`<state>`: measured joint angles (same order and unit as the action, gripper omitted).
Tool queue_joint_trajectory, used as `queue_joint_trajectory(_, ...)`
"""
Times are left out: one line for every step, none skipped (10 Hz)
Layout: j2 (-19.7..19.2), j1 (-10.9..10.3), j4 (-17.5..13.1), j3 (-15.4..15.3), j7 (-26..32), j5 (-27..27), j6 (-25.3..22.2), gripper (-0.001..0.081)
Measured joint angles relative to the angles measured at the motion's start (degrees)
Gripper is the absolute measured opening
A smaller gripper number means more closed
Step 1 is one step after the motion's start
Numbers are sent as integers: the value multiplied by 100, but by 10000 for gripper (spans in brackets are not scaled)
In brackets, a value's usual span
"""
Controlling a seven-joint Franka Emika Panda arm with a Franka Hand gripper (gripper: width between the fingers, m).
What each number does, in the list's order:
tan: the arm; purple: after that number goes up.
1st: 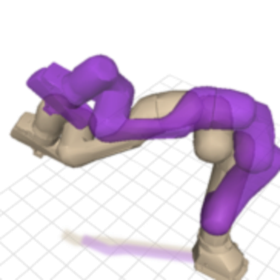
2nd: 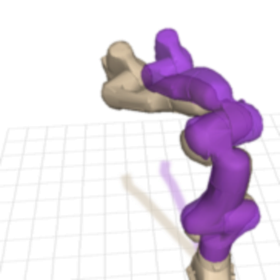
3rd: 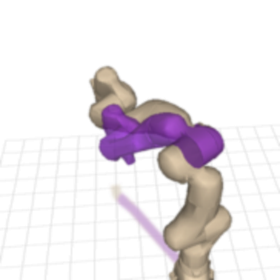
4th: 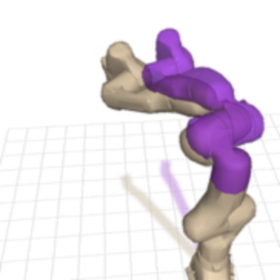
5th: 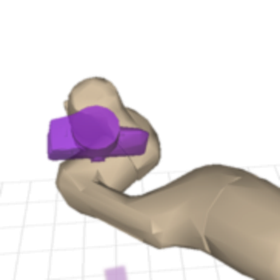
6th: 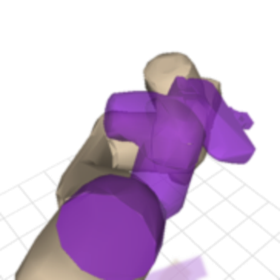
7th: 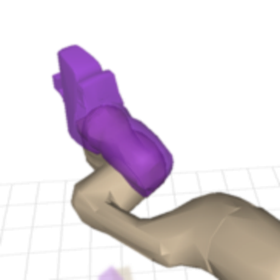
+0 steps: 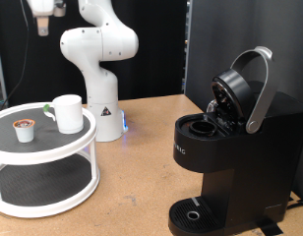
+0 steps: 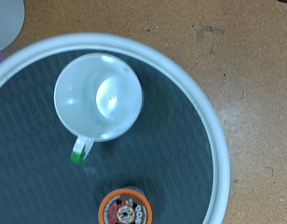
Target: Make a cup of coffee with the keurig machine
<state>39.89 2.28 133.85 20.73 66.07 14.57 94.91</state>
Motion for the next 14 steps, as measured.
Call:
queue_joint_trajectory(-46,4,-1,117,84,2,50,803)
queue_joint_trajectory(-46,1,0,98,80,1,48,803)
queue_joint_trajectory(-43,2,12,103,144,2,38,803)
queue_joint_trajectory(-33,5,53,128,273,91,37,803)
queue_joint_trajectory(-14,27,129,175,377,241,63,803)
queue_joint_trajectory(3,62,226,246,453,351,171,803)
queue_joint_trajectory(9,98,322,342,479,405,346,803)
queue_joint_trajectory(9,118,402,435,483,409,530,803)
queue_joint_trajectory(9,127,464,519,483,409,692,803)
queue_joint_trajectory(9,127,502,591,487,409,793,803)
queue_joint_trajectory(10,128,513,659,559,409,829,803)
queue_joint_trajectory(10,128,516,722,657,409,836,803)
queue_joint_trajectory(12,128,517,756,708,409,836,803)
queue_joint_trajectory(8,128,517,754,663,404,827,803)
